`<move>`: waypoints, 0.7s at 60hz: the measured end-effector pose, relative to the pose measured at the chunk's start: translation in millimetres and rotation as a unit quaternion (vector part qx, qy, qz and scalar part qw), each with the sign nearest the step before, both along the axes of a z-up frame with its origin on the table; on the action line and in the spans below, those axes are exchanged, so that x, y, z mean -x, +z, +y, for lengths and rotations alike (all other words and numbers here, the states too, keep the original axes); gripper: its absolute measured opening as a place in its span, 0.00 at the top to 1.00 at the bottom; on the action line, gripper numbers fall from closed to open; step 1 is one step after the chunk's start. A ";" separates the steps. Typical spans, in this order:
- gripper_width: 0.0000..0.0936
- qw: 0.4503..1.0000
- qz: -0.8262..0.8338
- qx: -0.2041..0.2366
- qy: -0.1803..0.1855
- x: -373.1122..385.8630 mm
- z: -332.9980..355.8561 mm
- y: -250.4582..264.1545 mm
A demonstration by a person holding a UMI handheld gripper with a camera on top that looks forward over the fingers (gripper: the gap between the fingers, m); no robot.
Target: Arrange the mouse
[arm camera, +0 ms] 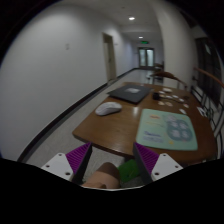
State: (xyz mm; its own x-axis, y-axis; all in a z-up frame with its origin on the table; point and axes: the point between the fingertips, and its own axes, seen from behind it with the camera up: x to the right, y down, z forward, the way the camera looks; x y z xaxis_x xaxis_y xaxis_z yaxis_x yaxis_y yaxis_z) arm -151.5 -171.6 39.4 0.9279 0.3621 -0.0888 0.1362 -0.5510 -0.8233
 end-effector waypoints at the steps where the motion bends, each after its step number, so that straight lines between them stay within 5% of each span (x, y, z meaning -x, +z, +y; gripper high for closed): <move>1: 0.11 1.000 -0.005 0.003 0.017 3.4 -3.3 -1.7; 7: 0.09 0.997 -0.025 0.007 0.070 6.5 -9.0 -12.3; 20: 0.07 0.999 -0.029 0.029 0.032 -15.7 2.9 -33.0; 42: 0.09 0.998 -0.048 0.019 -0.041 -77.9 5.4 4.4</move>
State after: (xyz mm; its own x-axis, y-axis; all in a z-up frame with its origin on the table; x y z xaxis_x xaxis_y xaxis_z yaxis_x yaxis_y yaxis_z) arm -73.6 -166.2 43.8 0.9592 0.2826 -0.0106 0.1665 -0.5943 -0.7868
